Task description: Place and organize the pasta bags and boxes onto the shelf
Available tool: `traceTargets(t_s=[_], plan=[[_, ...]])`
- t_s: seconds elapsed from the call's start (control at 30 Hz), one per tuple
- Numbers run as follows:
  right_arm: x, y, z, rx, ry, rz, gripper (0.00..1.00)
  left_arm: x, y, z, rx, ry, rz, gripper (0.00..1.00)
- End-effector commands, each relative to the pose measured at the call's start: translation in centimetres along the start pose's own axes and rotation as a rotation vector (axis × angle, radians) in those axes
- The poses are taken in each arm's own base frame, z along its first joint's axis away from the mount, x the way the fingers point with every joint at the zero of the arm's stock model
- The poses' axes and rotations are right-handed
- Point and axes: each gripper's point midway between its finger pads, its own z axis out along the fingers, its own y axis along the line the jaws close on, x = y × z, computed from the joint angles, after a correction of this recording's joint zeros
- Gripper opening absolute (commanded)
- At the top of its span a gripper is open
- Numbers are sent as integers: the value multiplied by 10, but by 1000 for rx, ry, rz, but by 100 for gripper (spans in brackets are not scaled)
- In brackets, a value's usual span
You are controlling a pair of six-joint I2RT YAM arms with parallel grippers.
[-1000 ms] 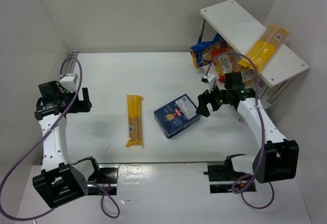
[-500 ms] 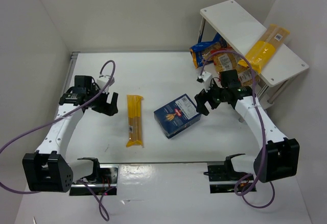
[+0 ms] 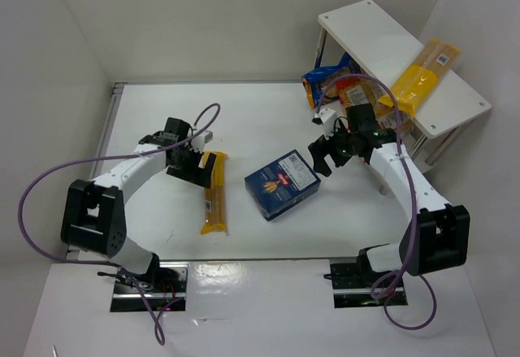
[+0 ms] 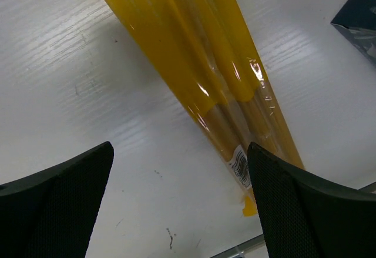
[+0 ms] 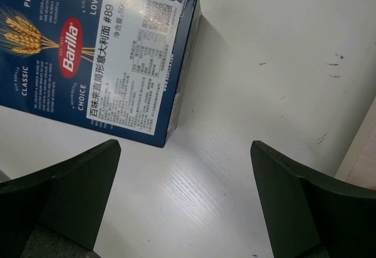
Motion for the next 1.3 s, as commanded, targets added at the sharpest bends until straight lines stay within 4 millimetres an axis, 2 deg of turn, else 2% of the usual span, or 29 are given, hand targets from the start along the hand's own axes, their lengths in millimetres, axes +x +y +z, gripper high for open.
traceTargets(t_s=[0.0,0.03,0.07,0.1,0.13,0.17,0.2,0.37,0.5,0.73,0.83,0.87,0.93,1.0,1.03,1.07,1.1,1.13,1.17,1.27], plan=[[-17,-9,-2,29,-14,-2,100,-23,-4,4,-18,-51,-52,100],[-17,-9,-2,29,-14,-2,100,-22,-4,7,-17,-39,-67,100],[-16,-9,0,23,-3,3,100,-24,-12,13,-5,-32,-65,100],[-13,-11,2,27,10,7,100,-18,-16,23,-11,4,-81,100],[-17,-12,1,31,3,4,100,-23,-14,21,-23,-9,-79,100],[-15,-13,4,26,12,7,100,-17,-14,31,-31,27,-105,100],[-14,-15,3,37,17,7,100,-28,-18,32,-27,6,-105,100],[-11,-16,6,40,32,12,100,-36,-35,43,6,24,-144,100],[-9,-17,9,36,39,15,100,-20,-21,65,-97,81,-159,100],[-11,-19,3,61,32,9,100,-4,-14,74,-137,120,-181,100],[-13,-19,1,64,24,5,100,0,-13,79,-139,140,-183,90],[-9,-17,3,60,33,9,100,0,-13,79,-139,140,-183,75],[-9,-17,3,60,33,9,100,0,-13,79,-139,140,-183,59],[-7,-15,2,59,34,19,100,1,-17,83,-107,146,-172,32],[-7,-15,2,59,34,19,100,4,-19,86,-94,161,-166,6],[-7,-15,2,59,34,19,100,-1,-18,85,-91,150,-152,0],[-9,-14,-1,54,21,15,100,-11,-19,84,-89,127,-149,0],[-9,-14,-1,54,21,15,100,-9,-20,83,-78,137,-137,0],[-12,-12,-4,51,6,11,100,-28,-25,72,-58,94,-110,0],[-18,-11,-8,51,-14,3,100,-58,-44,48,61,23,-75,0]])
